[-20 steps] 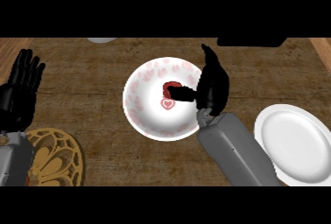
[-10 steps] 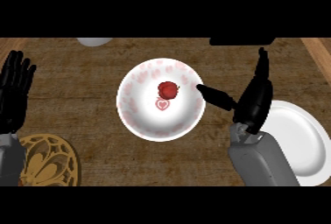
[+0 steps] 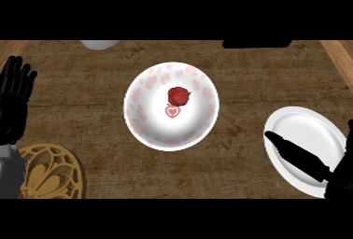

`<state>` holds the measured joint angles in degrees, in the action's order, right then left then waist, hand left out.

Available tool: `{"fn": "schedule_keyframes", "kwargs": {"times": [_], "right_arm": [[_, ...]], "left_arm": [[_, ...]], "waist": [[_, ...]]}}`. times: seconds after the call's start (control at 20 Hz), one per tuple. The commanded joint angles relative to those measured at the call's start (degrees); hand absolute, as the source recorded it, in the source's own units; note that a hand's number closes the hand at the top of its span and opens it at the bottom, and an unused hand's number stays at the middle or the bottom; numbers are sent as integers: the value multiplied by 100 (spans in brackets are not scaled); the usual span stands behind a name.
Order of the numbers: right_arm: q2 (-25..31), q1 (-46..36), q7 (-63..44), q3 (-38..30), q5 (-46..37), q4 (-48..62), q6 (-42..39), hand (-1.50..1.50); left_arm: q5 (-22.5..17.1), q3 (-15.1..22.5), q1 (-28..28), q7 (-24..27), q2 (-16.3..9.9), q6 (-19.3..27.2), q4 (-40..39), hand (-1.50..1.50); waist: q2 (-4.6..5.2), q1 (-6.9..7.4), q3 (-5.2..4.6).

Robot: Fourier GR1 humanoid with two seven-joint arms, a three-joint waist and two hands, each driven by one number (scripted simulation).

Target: Pick the bell pepper from the plate and place it in the bowl

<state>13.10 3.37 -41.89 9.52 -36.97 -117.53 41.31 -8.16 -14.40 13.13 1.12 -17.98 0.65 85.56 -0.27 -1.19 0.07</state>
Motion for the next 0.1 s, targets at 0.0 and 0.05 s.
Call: {"fn": "schedule_keyframes", "kwargs": {"times": [0.0,0.05], "right_arm": [[341,1383,911,-165,954,-824,146,-150],[634,1398,1328,-545,1769,-782,95,-150]], "left_arm": [[-117,-19,-35,-294,-23,-36,301,0],[31,15,108,-18,20,18,-90,0]], "waist": [[2,28,2],[9,-32,9]]}}
